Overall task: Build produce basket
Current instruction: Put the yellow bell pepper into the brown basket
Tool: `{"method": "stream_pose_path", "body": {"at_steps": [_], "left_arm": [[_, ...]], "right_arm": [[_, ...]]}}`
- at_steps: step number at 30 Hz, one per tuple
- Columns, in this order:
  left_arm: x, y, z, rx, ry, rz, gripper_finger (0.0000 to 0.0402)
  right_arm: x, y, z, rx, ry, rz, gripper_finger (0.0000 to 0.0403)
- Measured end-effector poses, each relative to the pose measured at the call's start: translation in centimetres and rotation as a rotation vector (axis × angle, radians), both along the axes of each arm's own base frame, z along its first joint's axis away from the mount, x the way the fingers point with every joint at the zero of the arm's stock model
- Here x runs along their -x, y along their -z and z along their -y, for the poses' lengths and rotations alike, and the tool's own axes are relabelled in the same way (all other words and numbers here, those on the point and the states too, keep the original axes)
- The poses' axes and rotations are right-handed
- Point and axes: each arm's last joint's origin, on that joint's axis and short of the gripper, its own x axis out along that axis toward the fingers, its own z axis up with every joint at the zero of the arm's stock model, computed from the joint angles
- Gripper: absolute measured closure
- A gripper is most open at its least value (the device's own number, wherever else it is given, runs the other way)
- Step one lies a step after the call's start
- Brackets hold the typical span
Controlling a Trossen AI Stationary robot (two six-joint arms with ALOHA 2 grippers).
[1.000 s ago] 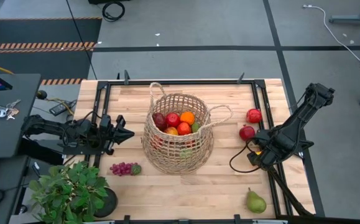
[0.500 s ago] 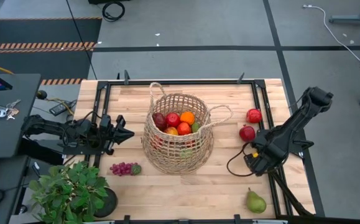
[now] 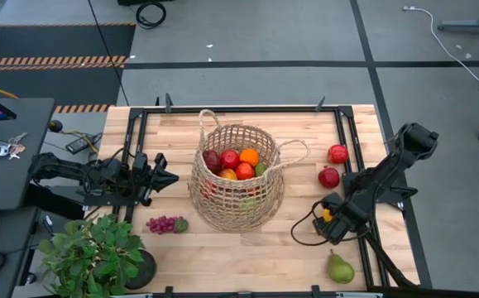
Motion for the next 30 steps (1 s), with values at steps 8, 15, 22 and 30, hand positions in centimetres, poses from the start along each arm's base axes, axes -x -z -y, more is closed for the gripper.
{"method": "stream_pose_path", "body": {"at_steps": [8,15,22,30], "left_arm": [[0.0,0.0,0.0,0.0,0.0,0.001,0.0366],[0.0,0.0,0.0,0.0,0.0,0.001,0.0373],[0.0,0.0,0.0,0.0,0.0,0.0,0.0365],[0.0,0.0,0.0,0.0,0.0,0.0,0.0373]], "right_arm": [[-0.7,0.5,-0.4,-0.014,-0.031,0.037,0.0078],[-2.7,-1.1,-0.4,0.038,-0.105,0.186,0.0157],[-5.2,-3.6,-0.2,0.151,-0.156,0.363,0.022],[-5.7,-3.8,0.4,0.162,-0.141,0.363,0.025]]}}
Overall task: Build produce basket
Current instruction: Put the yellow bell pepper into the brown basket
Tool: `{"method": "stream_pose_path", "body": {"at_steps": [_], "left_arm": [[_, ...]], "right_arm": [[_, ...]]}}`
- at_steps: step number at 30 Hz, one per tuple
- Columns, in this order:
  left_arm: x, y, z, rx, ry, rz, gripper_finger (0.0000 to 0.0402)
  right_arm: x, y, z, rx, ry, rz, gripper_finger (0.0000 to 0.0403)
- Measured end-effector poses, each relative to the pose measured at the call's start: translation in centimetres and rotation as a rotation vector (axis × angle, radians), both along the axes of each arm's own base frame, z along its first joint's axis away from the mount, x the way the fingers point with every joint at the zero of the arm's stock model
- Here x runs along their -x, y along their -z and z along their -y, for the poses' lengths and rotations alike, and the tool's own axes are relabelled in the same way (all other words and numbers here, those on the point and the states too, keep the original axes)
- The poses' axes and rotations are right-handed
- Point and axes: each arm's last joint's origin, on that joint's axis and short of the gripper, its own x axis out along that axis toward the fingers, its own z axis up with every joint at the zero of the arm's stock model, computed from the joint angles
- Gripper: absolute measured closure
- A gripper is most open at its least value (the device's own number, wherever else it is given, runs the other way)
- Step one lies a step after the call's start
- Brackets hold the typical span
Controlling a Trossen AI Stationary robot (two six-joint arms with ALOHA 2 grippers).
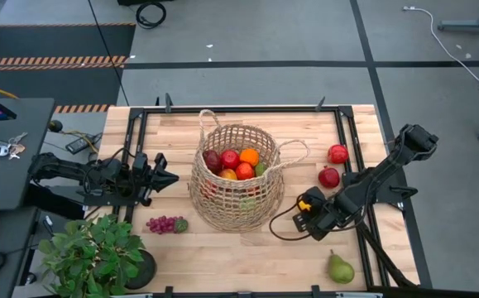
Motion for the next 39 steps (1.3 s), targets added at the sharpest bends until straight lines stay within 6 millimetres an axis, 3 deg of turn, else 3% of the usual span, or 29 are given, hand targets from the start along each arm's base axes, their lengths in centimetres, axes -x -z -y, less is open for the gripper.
{"method": "stream_pose_path", "body": {"at_steps": [3,6,11,20,26,33,39], "left_arm": [[0.0,0.0,0.0,0.0,0.0,0.0,0.037],[0.0,0.0,0.0,0.0,0.0,0.0,0.0366],[0.0,0.0,0.0,0.0,0.0,0.0,0.0369],[0.0,0.0,0.0,0.0,0.0,0.0,0.0367],[0.0,0.0,0.0,0.0,0.0,0.0,0.0369],[0.0,0.0,0.0,0.0,0.0,0.0,0.0371],[0.0,0.0,0.0,0.0,0.0,0.0,0.0366]], "right_arm": [[0.1,-0.4,0.2,-0.033,-0.034,-0.012,0.025],[-0.1,-2.2,0.3,-0.016,-0.117,0.042,0.0243],[-0.4,-3.6,1.8,0.063,-0.176,0.048,0.0214],[-1.2,-3.3,4.2,0.127,-0.23,-0.028,0.0088],[-0.3,-1.1,4.9,0.125,-0.248,-0.11,0.0013],[0.2,1.8,4.9,0.022,-0.295,-0.088,0.0019],[0.4,2.4,5.0,0.011,-0.271,-0.092,0.0054]]}}
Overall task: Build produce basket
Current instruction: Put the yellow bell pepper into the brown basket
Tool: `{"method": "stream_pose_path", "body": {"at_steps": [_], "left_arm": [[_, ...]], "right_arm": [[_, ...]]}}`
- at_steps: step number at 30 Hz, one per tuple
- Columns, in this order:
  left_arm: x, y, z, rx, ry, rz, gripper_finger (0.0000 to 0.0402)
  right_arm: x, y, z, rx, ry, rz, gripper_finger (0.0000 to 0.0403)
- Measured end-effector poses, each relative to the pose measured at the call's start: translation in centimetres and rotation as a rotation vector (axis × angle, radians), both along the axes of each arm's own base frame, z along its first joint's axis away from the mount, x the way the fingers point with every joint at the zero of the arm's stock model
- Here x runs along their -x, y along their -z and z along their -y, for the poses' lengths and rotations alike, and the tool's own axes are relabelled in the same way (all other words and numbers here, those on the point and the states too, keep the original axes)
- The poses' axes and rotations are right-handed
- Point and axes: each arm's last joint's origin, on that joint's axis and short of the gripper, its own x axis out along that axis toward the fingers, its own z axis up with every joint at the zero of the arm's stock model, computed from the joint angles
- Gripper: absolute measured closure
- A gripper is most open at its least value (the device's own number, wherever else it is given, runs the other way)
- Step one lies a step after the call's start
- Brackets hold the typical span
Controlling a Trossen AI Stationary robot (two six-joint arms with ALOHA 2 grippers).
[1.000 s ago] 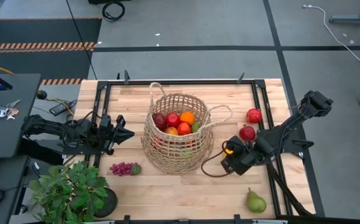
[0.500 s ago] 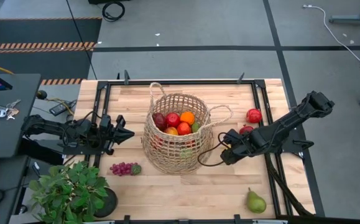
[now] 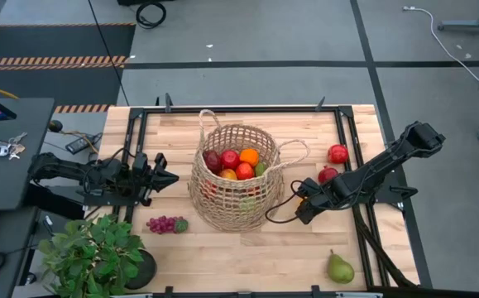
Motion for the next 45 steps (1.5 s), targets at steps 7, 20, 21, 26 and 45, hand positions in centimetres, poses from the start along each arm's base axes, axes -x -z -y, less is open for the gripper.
{"method": "stream_pose_path", "body": {"at_steps": [7,20,21,26,45], "left_arm": [[0.0,0.0,0.0,0.0,0.001,0.0,0.0373],[0.0,0.0,0.0,0.0,0.0,0.0,0.0373],[0.0,0.0,0.0,0.0,0.0,0.0,0.0373],[0.0,0.0,0.0,0.0,0.0,0.0,0.0369],[0.0,0.0,0.0,0.0,0.0,0.0,0.0366]], "right_arm": [[-0.1,-0.3,-0.1,-0.032,-0.009,0.0,0.0088],[-2.2,-8.6,-1.3,-0.233,-0.159,0.397,0.0087],[-2.3,-9.7,-1.3,-0.26,-0.171,0.467,0.0087],[-2.1,-15.4,-0.6,-0.343,-0.223,0.906,0.0087],[-0.9,-23.1,5.4,-0.11,-0.213,1.634,0.0087]]}}
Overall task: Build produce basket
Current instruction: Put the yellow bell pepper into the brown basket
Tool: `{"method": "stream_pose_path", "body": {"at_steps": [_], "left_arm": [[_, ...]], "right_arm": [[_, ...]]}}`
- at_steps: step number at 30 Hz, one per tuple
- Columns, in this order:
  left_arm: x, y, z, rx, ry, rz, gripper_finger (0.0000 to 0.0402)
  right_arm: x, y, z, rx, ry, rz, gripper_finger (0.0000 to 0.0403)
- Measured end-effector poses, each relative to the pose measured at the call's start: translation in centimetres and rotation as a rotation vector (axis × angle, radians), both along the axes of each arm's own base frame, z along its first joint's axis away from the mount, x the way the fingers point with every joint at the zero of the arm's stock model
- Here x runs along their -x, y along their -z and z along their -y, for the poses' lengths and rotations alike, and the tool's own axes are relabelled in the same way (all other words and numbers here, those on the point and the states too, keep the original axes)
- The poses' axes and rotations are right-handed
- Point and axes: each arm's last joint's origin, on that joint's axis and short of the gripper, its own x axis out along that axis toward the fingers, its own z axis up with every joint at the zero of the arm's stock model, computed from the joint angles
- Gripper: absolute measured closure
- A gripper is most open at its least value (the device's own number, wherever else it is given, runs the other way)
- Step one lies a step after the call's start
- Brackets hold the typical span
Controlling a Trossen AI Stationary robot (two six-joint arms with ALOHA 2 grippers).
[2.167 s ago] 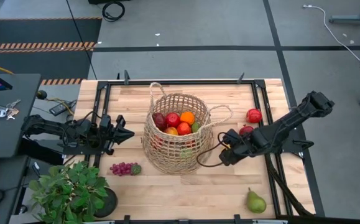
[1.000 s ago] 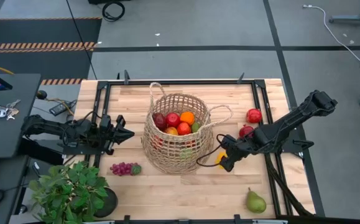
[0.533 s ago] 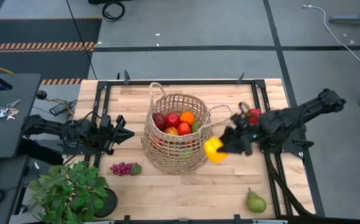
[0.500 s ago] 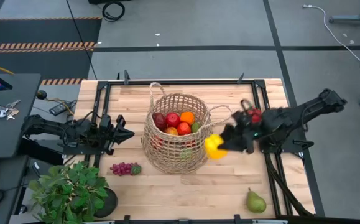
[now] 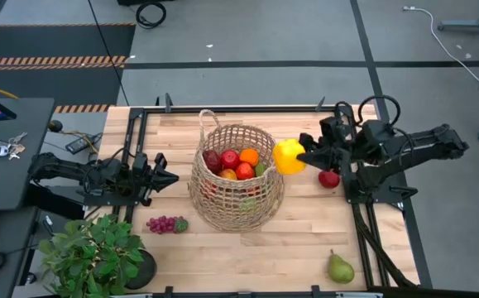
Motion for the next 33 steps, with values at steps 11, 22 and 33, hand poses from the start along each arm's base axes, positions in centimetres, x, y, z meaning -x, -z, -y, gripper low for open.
{"method": "stream_pose_path", "body": {"at_steps": [11,22,33], "left_arm": [[0.0,0.0,0.0,0.0,0.0,0.0,0.0369],[0.0,0.0,0.0,0.0,0.0,0.0,0.0373],[0.0,0.0,0.0,0.0,0.0,0.0,0.0369]], "right_arm": [[-1.5,-0.3,2.0,-0.002,0.151,0.011,0.0087],[-8.9,-2.7,3.3,0.398,0.27,-0.271,0.0087],[-15.7,-1.7,3.9,0.743,0.167,-0.702,0.0087]]}}
